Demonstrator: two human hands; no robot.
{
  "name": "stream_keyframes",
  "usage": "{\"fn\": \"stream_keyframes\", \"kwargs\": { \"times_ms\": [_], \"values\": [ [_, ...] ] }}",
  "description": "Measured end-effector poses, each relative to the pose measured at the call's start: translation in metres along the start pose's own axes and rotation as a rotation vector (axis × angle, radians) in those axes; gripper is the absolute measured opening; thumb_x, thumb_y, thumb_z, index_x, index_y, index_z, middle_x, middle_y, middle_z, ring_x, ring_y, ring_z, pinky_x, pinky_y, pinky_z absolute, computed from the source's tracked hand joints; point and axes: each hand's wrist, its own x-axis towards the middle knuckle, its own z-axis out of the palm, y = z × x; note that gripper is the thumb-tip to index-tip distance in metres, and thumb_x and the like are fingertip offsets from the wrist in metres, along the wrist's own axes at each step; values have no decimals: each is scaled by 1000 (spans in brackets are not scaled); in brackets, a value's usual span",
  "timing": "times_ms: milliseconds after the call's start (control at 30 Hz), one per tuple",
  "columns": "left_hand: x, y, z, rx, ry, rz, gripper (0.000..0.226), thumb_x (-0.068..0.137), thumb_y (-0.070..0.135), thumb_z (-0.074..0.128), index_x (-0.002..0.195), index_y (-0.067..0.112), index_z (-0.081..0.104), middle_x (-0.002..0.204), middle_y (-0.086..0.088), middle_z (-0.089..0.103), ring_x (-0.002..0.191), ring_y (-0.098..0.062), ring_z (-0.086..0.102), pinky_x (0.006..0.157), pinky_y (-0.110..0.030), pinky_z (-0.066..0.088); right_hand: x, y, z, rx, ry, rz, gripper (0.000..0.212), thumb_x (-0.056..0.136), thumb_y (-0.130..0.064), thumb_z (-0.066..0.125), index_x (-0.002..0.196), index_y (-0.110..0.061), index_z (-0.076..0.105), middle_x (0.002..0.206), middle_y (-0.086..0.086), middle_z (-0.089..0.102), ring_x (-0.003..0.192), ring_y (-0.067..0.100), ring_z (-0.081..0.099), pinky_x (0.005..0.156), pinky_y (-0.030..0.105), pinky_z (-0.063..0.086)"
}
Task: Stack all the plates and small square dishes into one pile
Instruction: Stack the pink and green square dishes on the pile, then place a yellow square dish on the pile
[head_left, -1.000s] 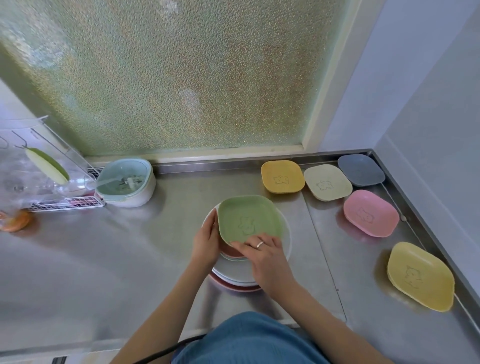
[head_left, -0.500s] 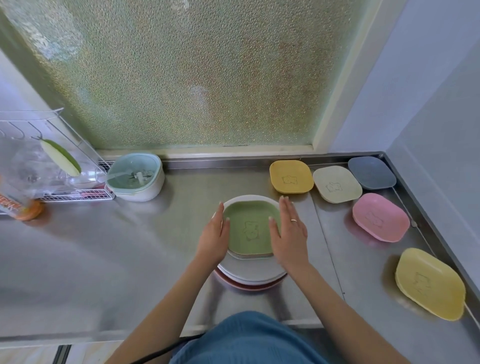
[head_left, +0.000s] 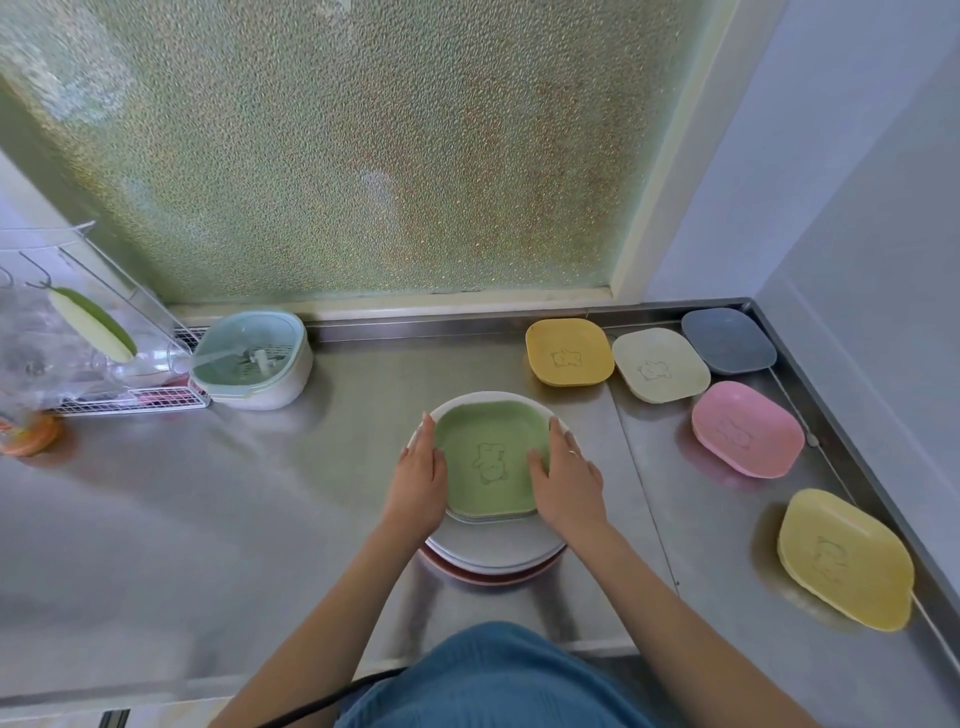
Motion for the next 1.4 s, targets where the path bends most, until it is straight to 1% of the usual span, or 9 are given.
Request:
{"fn": "stream_keyframes", "kwargs": {
  "times_ms": [100, 167, 300, 400, 533, 733, 1033, 1267, 1400],
  "values": [
    [3, 0, -4, -43, 7, -7, 49, 101, 20, 26, 149, 10, 19, 153, -10, 31, 143, -25, 27, 118, -39, 20, 3, 3, -4, 45, 34, -40, 56, 99, -41, 25, 149, -20, 12, 154, 3, 27, 144, 19, 18, 115, 48, 14],
    [7, -2, -10, -101, 44, -53, 48, 102, 25, 26, 148, 11, 23, 155, -7, 28, 144, -21, 23, 119, -33, 16, 12, 10, -12, 97, 115, -62, 53, 99, -41, 24, 149, -24, 17, 151, 4, 33, 140, 21, 28, 114, 47, 21],
    [14, -17, -18, -153, 71, -151, 49, 102, 30, 28, 147, 11, 27, 155, -5, 28, 145, -19, 23, 117, -30, 16, 52, 32, -35, 180, 206, 93, 49, 100, -40, 25, 147, -27, 24, 148, 3, 39, 133, 27, 38, 105, 45, 30],
    [14, -22, -19, -115, 24, -188, 46, 102, 27, 28, 144, 8, 35, 151, -9, 35, 142, -22, 30, 114, -28, 21, 90, 51, -40, 117, 78, 119, 48, 99, -35, 28, 147, -33, 21, 153, 0, 29, 137, 25, 33, 105, 49, 30],
    [10, -28, -18, -52, -22, -218, 39, 102, 23, 30, 127, 2, 51, 124, -23, 55, 118, -35, 52, 95, -33, 38, 126, 55, -35, -4, -98, -26, 56, 96, -16, 39, 147, -28, 21, 155, 3, 23, 138, 28, 31, 106, 43, 34],
    [18, -31, -16, -29, -28, -158, 56, 88, 43, 23, 124, 13, 55, 107, -11, 61, 99, -27, 59, 84, -29, 43, 157, 52, -22, -230, -218, -2, 52, 93, -20, 44, 143, -26, 31, 151, 3, 33, 133, 32, 32, 105, 46, 33],
    [20, -33, -13, 39, 2, -98, 52, 92, 42, 20, 121, 15, 54, 108, -6, 62, 97, -23, 60, 86, -28, 45, 152, 60, -10, -241, 99, -30, 25, 90, -13, 47, 102, -14, 69, 107, 13, 65, 99, 33, 56, 73, 34, 45],
    [21, -34, -12, 47, -1, -131, 57, 92, 44, 20, 133, 14, 48, 127, -7, 59, 116, -27, 56, 100, -34, 43, 134, 29, -24, -63, 321, -132, 19, 90, -17, 52, 88, -13, 70, 87, 10, 68, 80, 30, 60, 62, 38, 51],
    [22, -36, -12, 53, -9, -139, 41, 101, 27, 29, 132, 6, 46, 128, -15, 56, 119, -31, 53, 100, -33, 39, 92, 1, -26, -29, 407, -236, 15, 90, -18, 56, 88, -19, 71, 80, 3, 65, 72, 23, 58, 51, 27, 39]
  ]
}}
